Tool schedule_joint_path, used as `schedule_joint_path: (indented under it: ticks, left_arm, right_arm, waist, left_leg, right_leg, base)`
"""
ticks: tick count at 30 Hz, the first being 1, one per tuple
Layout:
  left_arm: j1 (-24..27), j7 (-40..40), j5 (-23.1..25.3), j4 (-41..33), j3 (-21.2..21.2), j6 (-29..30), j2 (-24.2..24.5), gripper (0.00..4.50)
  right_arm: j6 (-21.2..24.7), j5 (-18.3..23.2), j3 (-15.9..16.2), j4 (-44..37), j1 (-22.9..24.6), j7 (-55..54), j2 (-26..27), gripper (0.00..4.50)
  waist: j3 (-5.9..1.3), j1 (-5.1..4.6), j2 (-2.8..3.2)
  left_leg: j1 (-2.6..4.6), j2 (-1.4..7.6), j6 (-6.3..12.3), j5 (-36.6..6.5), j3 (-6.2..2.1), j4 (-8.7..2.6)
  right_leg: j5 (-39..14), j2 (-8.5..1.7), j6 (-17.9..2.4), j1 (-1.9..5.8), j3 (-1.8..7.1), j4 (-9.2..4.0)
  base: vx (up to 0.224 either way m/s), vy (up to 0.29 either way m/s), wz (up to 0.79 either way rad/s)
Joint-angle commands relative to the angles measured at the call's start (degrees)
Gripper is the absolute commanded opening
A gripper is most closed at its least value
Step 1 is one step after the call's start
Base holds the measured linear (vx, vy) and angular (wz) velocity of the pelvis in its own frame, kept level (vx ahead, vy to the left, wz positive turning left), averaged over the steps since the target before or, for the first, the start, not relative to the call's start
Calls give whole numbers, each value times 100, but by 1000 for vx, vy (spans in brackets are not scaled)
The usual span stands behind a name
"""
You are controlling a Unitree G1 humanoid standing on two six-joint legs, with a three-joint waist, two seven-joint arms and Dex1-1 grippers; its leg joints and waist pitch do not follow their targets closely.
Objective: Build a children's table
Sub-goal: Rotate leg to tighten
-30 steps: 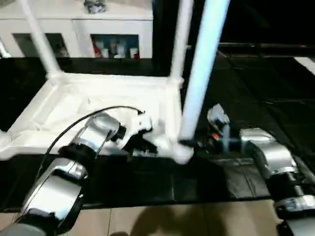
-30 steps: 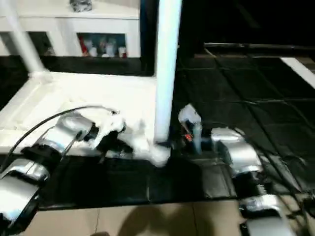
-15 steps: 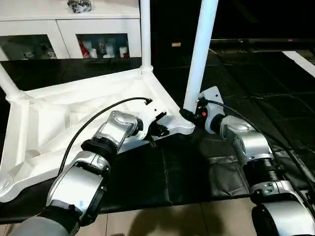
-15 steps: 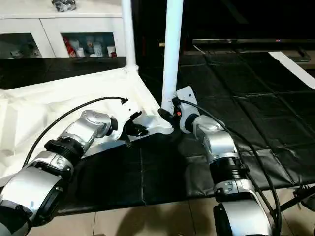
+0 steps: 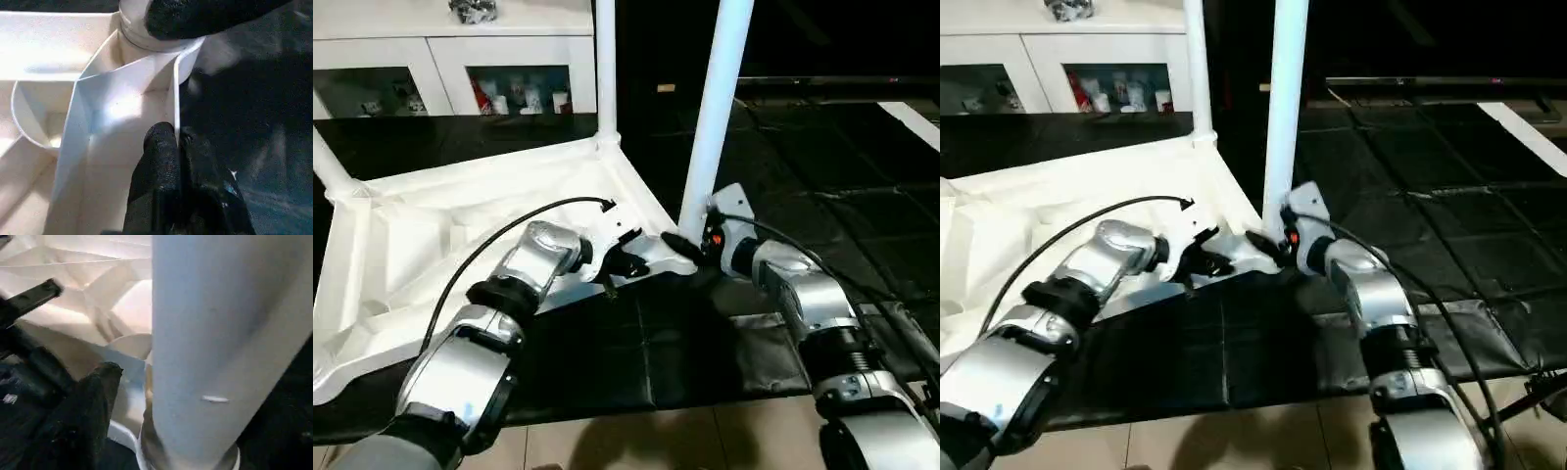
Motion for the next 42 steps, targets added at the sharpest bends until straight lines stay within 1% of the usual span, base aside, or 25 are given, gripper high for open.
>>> schedule_joint_path:
  ticks: [1, 3, 4, 5, 6, 7, 9, 10, 11, 13, 16, 17, 18, 20, 23, 24, 25, 28, 30, 32, 33, 35, 38, 39, 42]
  left_arm:
    - [-96, -342, -166, -375, -59, -310, -75, 0]
    - [-4, -791, -177, -438, -130, -563, 135, 0]
    - [28, -967, -183, -475, -160, -659, 206, 0]
    - [62, -1164, -204, -523, -190, -725, 271, 0]
    - [70, -1220, -206, -537, -203, -741, 292, 0]
    - [122, -1623, -211, -635, -305, -853, 448, 0]
    - [140, -1809, -198, -669, -362, -911, 534, 0]
    - [152, -1934, -178, -684, -407, -965, 596, 0]
    - [157, -1997, -164, -688, -433, -996, 629, 0]
    - [185, -2191, -132, -719, -495, -1105, 711, 0]
    - [286, -2606, -143, -895, -617, -1136, 841, 0]
    - [286, -2606, -143, -895, -617, -1136, 841, 0]
    - [308, -2687, -150, -936, -641, -1134, 868, 0]
    - [336, -2761, -150, -978, -670, -1145, 896, 0]
    - [362, -2842, -146, -1015, -710, -1173, 931, 0]
    - [364, -2855, -148, -1018, -713, -1181, 936, 0]
    - [365, -2861, -148, -1022, -714, -1182, 938, 0]
    - [374, -2866, -144, -1043, -717, -1180, 947, 0]
    - [388, -2863, -132, -1069, -715, -1169, 956, 0]
    - [399, -2857, -123, -1089, -716, -1152, 963, 0]
    - [408, -2845, -118, -1094, -718, -1145, 970, 0]
    - [410, -2835, -117, -1089, -718, -1144, 973, 0]
    - [400, -2796, -102, -1055, -704, -1126, 967, 0]
    - [389, -2766, -109, -1036, -685, -1061, 952, 0]
    - [377, -2739, -120, -1019, -670, -939, 927, 0]
  right_arm:
    - [-45, 193, 289, -158, 69, 504, 32, 403]
    - [-90, 384, 209, -297, 149, 1141, -301, 417]
    - [-104, 438, 201, -338, 170, 1378, -423, 417]
    - [-80, 527, 221, -419, 211, 1754, -603, 431]
    - [-70, 542, 228, -435, 219, 1822, -637, 442]
    - [3, 648, 295, -537, 267, 2316, -882, 442]
    - [72, 715, 338, -594, 288, 2569, -999, 442]
    - [103, 748, 369, -613, 293, 2735, -1075, 442]
    - [111, 760, 387, -617, 293, 2822, -1116, 442]
    - [90, 772, 434, -611, 288, 3058, -1210, 442]
    - [-101, 755, 539, -596, 271, 3336, -1289, 442]
    - [-101, 755, 539, -596, 271, 3336, -1289, 442]
    - [-152, 766, 561, -590, 265, 3392, -1308, 442]
    - [-133, 804, 584, -584, 257, 3480, -1314, 416]
    - [-19, 900, 628, -537, 219, 3667, -1307, 405]
    - [-47, 914, 631, -508, 206, 3715, -1299, 385]
    - [-47, 917, 635, -496, 200, 3734, -1297, 385]
    - [-63, 916, 649, -463, 186, 3794, -1296, 358]
    - [-44, 938, 669, -437, 173, 3877, -1293, 348]
    - [-3, 977, 688, -431, 164, 3952, -1282, 326]
    - [49, 1011, 719, -444, 165, 4016, -1276, 320]
    - [71, 1026, 736, -457, 172, 4040, -1274, 305]
    - [108, 1056, 762, -461, 184, 4076, -1272, 280]
    - [120, 1063, 767, -466, 194, 4087, -1267, 260]
    - [177, 1097, 760, -476, 229, 4101, -1230, 246]
  waist:
    - [-419, 38, -21]
    - [-411, 64, -5]
    - [-414, 72, -10]
    - [-423, 97, 9]
    - [-424, 121, 3]
    - [-426, 155, 8]
    - [-418, 179, 14]
    - [-418, 200, -9]
    - [-417, 217, 3]
    - [-418, 258, 1]
    - [-419, 277, -6]
    - [-420, 279, -10]
    - [-418, 282, -2]
    - [-421, 289, -5]
    - [-421, 289, -7]
    - [-425, 288, -8]
    - [-425, 288, -8]
    - [-421, 289, -8]
    - [-425, 290, -10]
    - [-426, 288, -12]
    - [-429, 285, -49]
    - [-425, 293, -25]
    - [-425, 294, -21]
    - [-426, 293, -22]
    - [-426, 290, -24]
  left_leg:
    - [-10, 125, 449, -695, -20, -328]
    - [-10, 131, 496, -759, -10, -323]
    - [-10, 139, 511, -761, -6, -318]
    - [-9, 148, 539, -718, -9, -315]
    - [0, 162, 544, -724, -10, -314]
    - [9, 160, 533, -752, -13, -313]
    - [13, 172, 524, -770, -17, -321]
    - [24, 177, 508, -791, -8, -321]
    - [22, 177, 487, -806, -14, -320]
    - [21, 173, 439, -822, -15, -319]
    - [11, 179, 387, -780, -17, -324]
    - [5, 176, 380, -758, -18, -325]
    - [15, 172, 373, -748, -13, -323]
    - [13, 172, 366, -756, -18, -324]
    - [4, 168, 378, -765, -18, -323]
    - [4, 167, 388, -749, -17, -321]
    - [4, 167, 388, -749, -17, -321]
    - [5, 166, 365, -768, -17, -322]
    - [4, 164, 364, -740, -18, -320]
    - [-2, 162, 371, -725, -19, -318]
    - [-5, 163, 385, -709, -17, -318]
    - [1, 163, 396, -694, -16, -316]
    - [-7, 160, 389, -685, -18, -315]
    - [-4, 160, 388, -686, -17, -314]
    - [-2, 159, 381, -678, -15, -314]
  right_leg:
    - [-911, -430, -1238, 435, 318, -410]
    - [-973, -413, -1210, 436, 314, -423]
    - [-932, -413, -1210, 434, 320, -413]
    - [-848, -414, -1224, 423, 317, -396]
    - [-819, -422, -1260, 418, 316, -390]
    - [-820, -422, -1287, 415, 312, -384]
    - [-826, -415, -1290, 398, 314, -375]
    - [-886, -421, -1278, 390, 319, -386]
    - [-931, -425, -1276, 390, 315, -377]
    - [-1037, -434, -1230, 387, 316, -390]
    - [-1070, -444, -1194, 384, 319, -384]
    - [-1073, -442, -1178, 387, 320, -380]
    - [-1096, -435, -1171, 377, 317, -388]
    - [-1102, -435, -1169, 381, 315, -382]
    - [-1133, -434, -1154, 386, 314, -388]
    - [-1111, -427, -1154, 384, 311, -385]
    - [-1111, -427, -1154, 384, 311, -385]
    - [-1211, -428, -1126, 379, 308, -397]
    - [-1192, -427, -1114, 382, 309, -392]
    - [-1170, -423, -1115, 385, 306, -388]
    - [-1159, -422, -1109, 391, 305, -385]
    - [-1200, -424, -1104, 378, 306, -388]
    - [-1227, -426, -1086, 381, 305, -393]
    - [-1232, -423, -1081, 379, 303, -394]
    - [-1206, -421, -1102, 380, 303, -387]
  base:
    - [0, 0, 0]
    - [0, 0, 0]
    - [0, 0, 0]
    - [0, 0, 0]
    - [0, 0, 0]
    - [0, 0, 0]
    - [0, 0, 0]
    - [0, 0, 0]
    - [0, 0, 0]
    - [0, 0, 0]
    - [0, 0, 0]
    - [0, 0, 0]
    - [0, 0, 0]
    - [0, 0, 0]
    - [0, 0, 0]
    - [0, 0, 0]
    - [0, 0, 0]
    - [0, 0, 0]
    - [0, 0, 0]
    - [0, 0, 0]
    - [0, 0, 0]
    - [0, 0, 0]
    - [0, 0, 0]
    - [0, 0, 0]
    - [0, 0, 0]
